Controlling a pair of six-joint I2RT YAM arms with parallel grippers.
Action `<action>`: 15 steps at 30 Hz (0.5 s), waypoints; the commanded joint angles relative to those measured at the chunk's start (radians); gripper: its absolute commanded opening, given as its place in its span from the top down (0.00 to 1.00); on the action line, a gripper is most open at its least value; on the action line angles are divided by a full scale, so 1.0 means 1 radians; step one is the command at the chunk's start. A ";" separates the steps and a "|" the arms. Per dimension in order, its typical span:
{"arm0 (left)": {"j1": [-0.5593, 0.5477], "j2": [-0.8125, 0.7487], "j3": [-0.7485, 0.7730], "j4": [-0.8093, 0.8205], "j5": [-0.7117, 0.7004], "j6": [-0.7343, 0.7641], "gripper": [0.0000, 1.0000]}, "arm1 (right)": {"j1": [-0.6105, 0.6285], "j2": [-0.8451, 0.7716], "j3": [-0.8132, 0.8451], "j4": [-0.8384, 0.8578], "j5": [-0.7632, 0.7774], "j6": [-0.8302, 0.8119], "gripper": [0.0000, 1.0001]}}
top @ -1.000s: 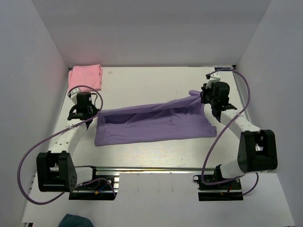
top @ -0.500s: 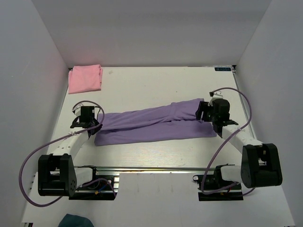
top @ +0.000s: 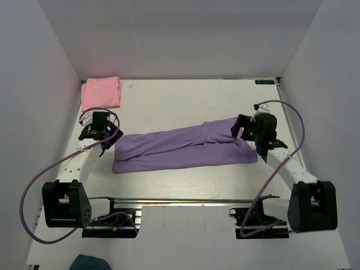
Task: Fold and stack the t-shirts
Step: Fold the other side of the tshirt into a rectangle
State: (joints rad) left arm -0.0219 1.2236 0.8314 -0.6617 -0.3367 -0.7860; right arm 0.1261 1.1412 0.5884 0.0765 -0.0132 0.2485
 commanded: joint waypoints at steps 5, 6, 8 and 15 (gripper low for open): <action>-0.009 0.169 0.120 0.175 0.206 0.172 0.00 | 0.010 0.319 0.309 -0.017 -0.048 -0.078 0.10; -0.009 0.195 0.132 0.175 0.253 0.172 0.00 | 0.013 0.368 0.329 -0.027 -0.024 -0.092 0.10; -0.018 0.272 0.143 0.212 0.301 0.211 0.00 | 0.015 0.428 0.402 -0.047 -0.001 -0.103 0.10; -0.027 0.395 0.143 0.221 0.361 0.220 0.00 | 0.017 0.569 0.501 -0.113 0.076 -0.106 0.32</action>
State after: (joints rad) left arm -0.0429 1.6363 0.9508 -0.4671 -0.0326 -0.5880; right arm 0.1398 1.6928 1.0374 0.0055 0.0200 0.1509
